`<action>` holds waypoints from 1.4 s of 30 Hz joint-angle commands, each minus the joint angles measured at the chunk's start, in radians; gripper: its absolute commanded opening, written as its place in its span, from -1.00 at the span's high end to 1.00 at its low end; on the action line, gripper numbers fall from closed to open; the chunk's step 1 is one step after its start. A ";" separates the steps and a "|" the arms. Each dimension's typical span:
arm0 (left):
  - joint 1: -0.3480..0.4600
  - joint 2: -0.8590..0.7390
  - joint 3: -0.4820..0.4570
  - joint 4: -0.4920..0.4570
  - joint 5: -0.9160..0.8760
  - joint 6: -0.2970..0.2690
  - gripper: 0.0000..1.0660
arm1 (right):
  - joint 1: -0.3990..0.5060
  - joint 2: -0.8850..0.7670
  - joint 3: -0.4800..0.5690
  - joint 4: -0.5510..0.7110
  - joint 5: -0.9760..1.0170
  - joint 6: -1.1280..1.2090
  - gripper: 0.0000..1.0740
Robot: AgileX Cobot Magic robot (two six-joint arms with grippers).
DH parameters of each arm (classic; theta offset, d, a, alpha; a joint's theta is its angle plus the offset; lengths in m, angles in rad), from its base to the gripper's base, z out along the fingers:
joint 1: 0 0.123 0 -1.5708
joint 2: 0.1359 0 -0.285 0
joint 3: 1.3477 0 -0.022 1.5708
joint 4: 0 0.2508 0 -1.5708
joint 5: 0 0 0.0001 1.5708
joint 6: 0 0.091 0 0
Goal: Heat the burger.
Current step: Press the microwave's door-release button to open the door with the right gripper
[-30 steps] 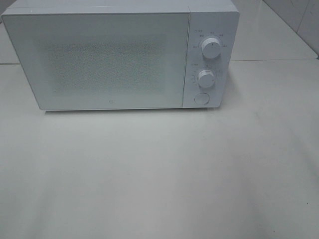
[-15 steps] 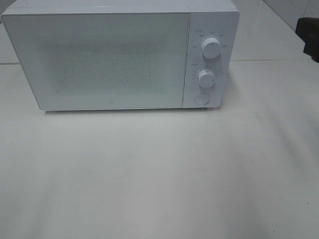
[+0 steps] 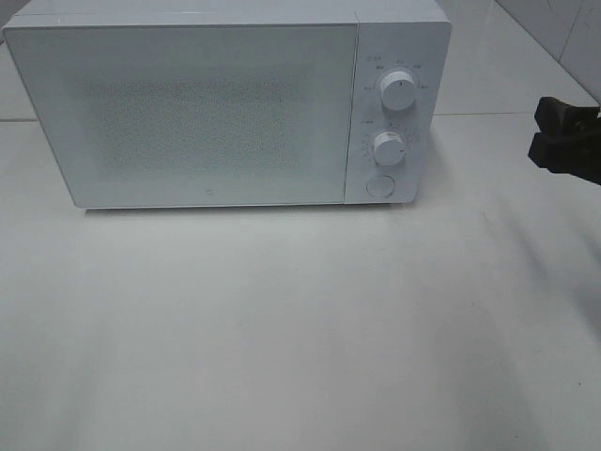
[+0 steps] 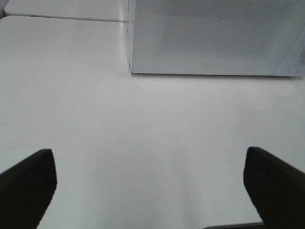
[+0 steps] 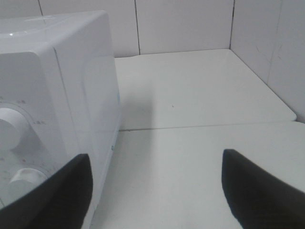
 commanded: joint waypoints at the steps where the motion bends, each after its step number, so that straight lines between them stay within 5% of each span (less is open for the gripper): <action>1: 0.004 -0.008 0.004 0.001 -0.007 -0.005 -0.87 | 0.036 0.044 0.011 0.065 -0.077 -0.056 -0.34; 8: 0.004 -0.008 0.004 0.001 -0.007 -0.005 -0.87 | 0.167 0.140 0.014 0.210 -0.146 -0.147 -0.34; 10: 0.004 -0.008 0.004 0.001 -0.007 -0.005 -0.87 | 0.266 0.209 0.014 0.324 -0.216 -0.152 -0.34; 21: 0.004 -0.008 0.004 0.001 -0.007 -0.005 -0.87 | 0.513 0.376 -0.034 0.500 -0.312 -0.152 -0.34; 35: 0.004 -0.008 0.004 0.001 -0.007 -0.005 -0.87 | 0.592 0.449 -0.118 0.501 -0.283 -0.143 -0.34; 42: 0.004 -0.008 0.004 0.001 -0.007 -0.005 -0.87 | 0.592 0.449 -0.118 0.501 -0.287 0.116 -0.21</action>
